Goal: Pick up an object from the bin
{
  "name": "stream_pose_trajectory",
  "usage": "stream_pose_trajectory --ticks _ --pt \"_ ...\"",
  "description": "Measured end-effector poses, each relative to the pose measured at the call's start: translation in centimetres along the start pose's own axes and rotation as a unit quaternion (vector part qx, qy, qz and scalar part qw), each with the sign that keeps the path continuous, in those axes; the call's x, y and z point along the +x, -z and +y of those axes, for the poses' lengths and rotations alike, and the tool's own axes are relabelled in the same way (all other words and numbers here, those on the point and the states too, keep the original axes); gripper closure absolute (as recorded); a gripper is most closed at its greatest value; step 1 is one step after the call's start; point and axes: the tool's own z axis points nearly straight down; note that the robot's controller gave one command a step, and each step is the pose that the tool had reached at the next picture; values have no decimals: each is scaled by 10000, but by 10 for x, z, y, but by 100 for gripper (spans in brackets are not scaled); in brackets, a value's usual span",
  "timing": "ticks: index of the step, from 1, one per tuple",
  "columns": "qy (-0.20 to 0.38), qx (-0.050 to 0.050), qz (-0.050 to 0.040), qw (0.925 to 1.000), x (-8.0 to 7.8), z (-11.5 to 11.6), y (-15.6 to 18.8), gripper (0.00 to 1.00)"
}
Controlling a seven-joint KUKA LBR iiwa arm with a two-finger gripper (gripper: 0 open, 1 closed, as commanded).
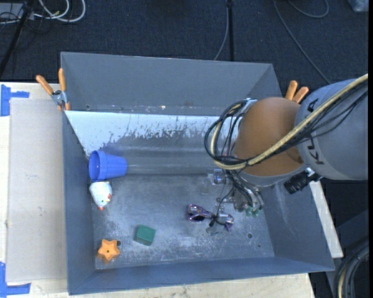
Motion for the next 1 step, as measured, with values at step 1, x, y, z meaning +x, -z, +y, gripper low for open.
stream_pose_trajectory --ticks 1 --pt "-1671 -16 75 9859 -2 -25 -63 100"
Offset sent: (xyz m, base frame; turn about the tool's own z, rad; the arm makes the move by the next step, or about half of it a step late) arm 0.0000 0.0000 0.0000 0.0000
